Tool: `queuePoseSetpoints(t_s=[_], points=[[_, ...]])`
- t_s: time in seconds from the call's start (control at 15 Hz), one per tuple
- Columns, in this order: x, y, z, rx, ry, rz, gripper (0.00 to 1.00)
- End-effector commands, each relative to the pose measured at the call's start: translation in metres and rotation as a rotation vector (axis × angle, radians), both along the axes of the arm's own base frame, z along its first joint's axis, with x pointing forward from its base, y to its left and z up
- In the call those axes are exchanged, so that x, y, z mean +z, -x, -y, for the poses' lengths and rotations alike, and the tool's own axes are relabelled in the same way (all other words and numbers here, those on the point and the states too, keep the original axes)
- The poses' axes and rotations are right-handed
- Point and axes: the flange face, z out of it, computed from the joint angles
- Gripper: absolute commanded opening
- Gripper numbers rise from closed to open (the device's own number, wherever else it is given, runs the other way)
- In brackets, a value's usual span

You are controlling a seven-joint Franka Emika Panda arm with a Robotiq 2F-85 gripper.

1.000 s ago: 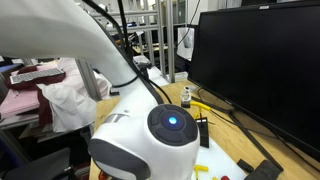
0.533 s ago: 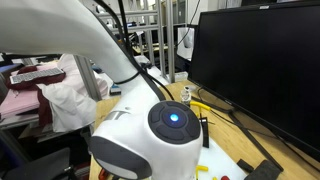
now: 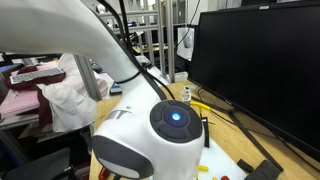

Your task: Remove one yellow object from the table and put it on the black rack

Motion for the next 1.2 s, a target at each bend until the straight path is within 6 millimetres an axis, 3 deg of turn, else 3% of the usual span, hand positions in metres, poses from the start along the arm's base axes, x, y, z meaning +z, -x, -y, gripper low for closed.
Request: queuePoseSetpoints(t_s=[0.0, 0.47, 1.13], points=[[-0.013, -0.001, 0.001, 0.014, -0.024, -0.016, 0.04], [-0.012, -0.002, 0.001, 0.025, -0.041, -0.02, 0.06], [0.03, 0.019, -0.022, 0.124, -0.172, -0.247, 0.06]])
